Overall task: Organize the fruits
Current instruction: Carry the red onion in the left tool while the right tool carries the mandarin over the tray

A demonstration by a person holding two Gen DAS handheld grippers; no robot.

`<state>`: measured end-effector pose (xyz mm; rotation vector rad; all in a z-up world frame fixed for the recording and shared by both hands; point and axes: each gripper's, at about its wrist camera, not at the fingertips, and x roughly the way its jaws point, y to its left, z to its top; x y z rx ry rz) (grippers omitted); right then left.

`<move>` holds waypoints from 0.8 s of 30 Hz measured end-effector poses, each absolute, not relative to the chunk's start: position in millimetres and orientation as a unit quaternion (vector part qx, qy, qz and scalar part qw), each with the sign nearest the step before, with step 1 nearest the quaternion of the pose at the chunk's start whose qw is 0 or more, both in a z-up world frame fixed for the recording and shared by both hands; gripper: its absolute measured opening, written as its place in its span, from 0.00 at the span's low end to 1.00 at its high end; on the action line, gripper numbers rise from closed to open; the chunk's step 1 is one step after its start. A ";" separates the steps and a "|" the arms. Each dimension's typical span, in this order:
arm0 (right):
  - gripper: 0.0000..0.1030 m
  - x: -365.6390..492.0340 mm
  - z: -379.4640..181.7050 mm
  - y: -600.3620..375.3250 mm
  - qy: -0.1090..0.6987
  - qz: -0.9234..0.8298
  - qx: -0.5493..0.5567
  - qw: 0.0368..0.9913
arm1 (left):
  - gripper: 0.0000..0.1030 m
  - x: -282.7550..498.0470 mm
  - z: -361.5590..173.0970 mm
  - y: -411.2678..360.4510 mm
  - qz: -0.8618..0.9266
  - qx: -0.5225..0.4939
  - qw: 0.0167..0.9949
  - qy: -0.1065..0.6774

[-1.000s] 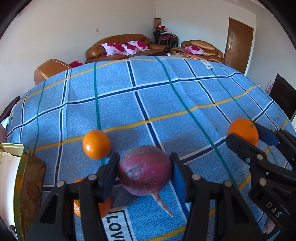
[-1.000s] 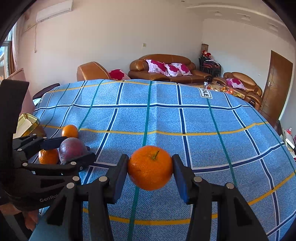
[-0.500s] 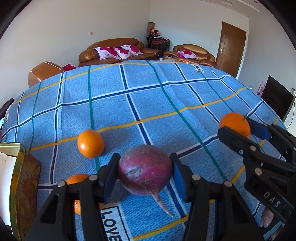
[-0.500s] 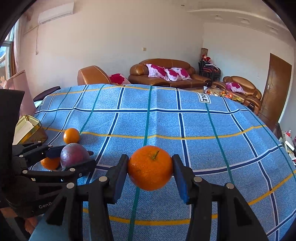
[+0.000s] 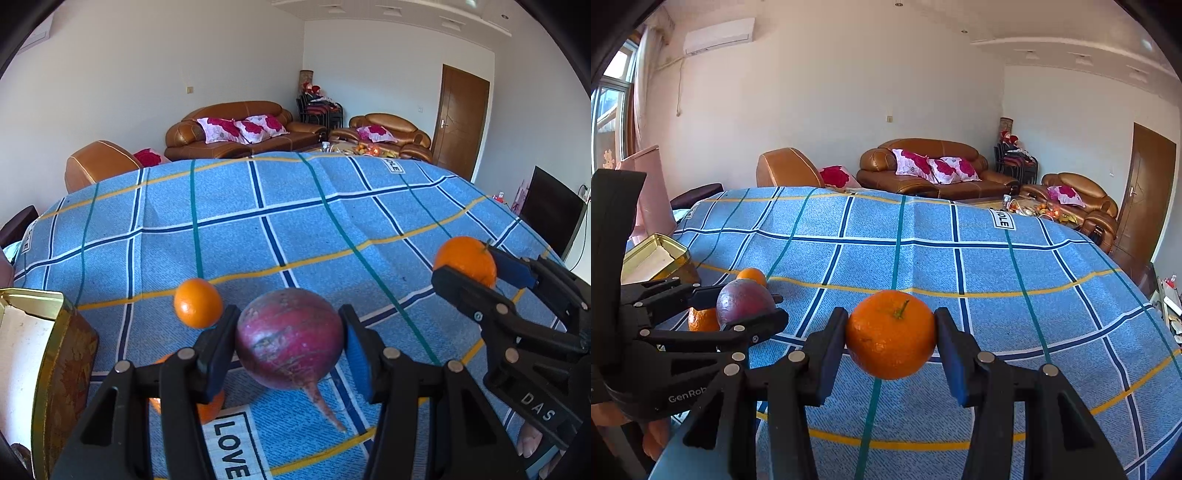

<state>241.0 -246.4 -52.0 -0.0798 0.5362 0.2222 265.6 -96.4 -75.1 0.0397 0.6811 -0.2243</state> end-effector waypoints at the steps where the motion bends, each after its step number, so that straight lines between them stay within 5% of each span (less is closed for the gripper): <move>1: 0.48 240.0 -51.5 -246.0 0.261 0.111 -0.040 0.958 | 0.54 264.8 -74.2 -96.1 -0.110 0.019 0.937 0.330; 24: 0.48 212.3 -42.5 -238.1 0.201 0.128 -0.053 0.970 | 0.54 233.4 -59.7 -96.7 -0.087 0.037 0.963 0.253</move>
